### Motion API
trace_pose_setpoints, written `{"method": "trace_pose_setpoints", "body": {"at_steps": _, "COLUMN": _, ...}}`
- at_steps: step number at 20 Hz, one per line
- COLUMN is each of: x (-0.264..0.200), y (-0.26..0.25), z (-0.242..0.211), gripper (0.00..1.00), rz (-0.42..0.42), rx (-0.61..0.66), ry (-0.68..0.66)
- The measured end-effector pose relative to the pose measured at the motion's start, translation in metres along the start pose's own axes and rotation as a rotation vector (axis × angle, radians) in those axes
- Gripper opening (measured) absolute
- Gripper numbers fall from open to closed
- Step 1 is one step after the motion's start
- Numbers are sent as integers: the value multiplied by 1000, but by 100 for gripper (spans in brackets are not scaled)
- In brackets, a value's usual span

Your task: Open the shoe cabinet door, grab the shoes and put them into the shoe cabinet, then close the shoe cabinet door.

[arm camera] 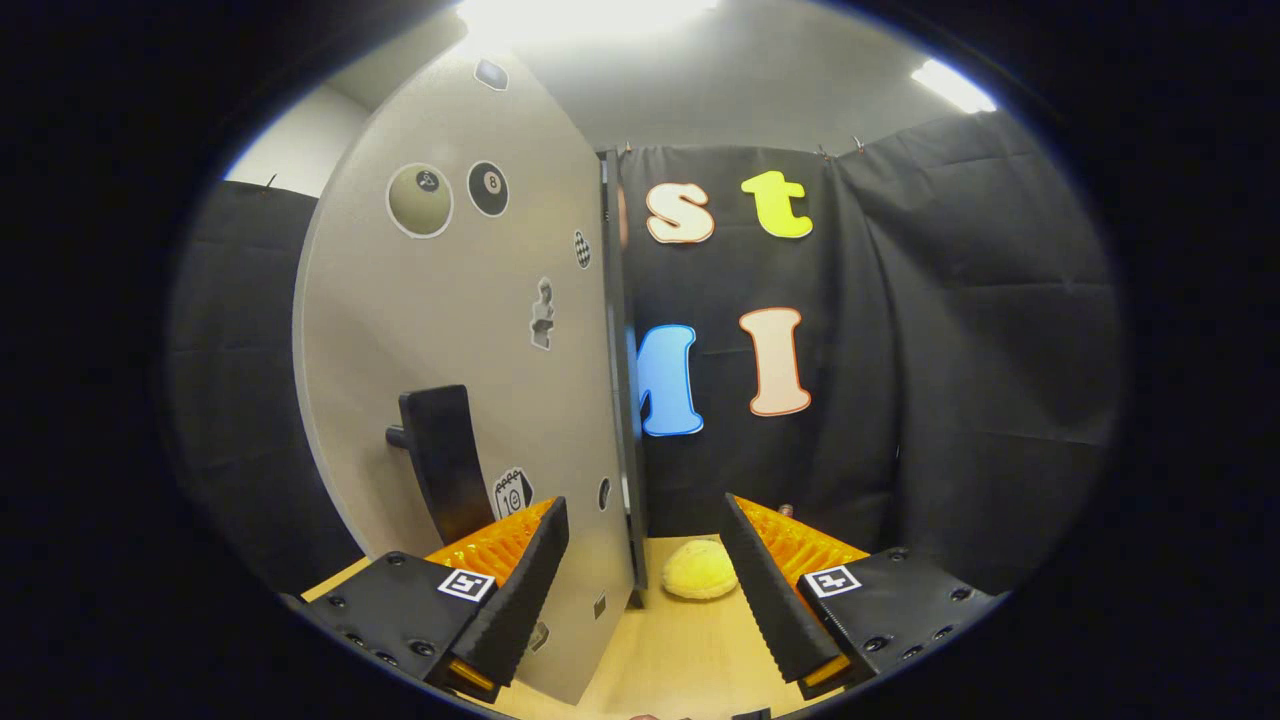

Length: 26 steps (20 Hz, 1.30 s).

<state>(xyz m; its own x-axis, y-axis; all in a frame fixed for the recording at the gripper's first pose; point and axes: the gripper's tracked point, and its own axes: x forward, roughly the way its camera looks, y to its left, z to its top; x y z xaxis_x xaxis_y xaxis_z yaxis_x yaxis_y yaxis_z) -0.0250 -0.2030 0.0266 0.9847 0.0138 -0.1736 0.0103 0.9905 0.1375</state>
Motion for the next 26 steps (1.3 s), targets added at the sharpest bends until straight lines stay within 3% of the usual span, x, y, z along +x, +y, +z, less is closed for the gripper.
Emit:
{"method": "trace_pose_setpoints", "body": {"at_steps": 9, "x": 35, "y": 131, "z": -6, "gripper": 97, "rz": 28, "rx": -75, "ry": 27}}
{"method": "trace_pose_setpoints", "body": {"at_steps": 13, "x": 57, "y": 191, "z": -5, "gripper": 97, "rz": 130, "rx": -53, "ry": 29}}
{"method": "trace_pose_setpoints", "body": {"at_steps": 19, "x": 54, "y": 215, "z": 1, "gripper": 98, "rz": 167, "rx": -68, "ry": 19}}
{"method": "trace_pose_setpoints", "body": {"at_steps": 26, "x": 28, "y": 208, "z": 3, "gripper": 98, "rz": 180, "rx": -100, "ry": 7}}
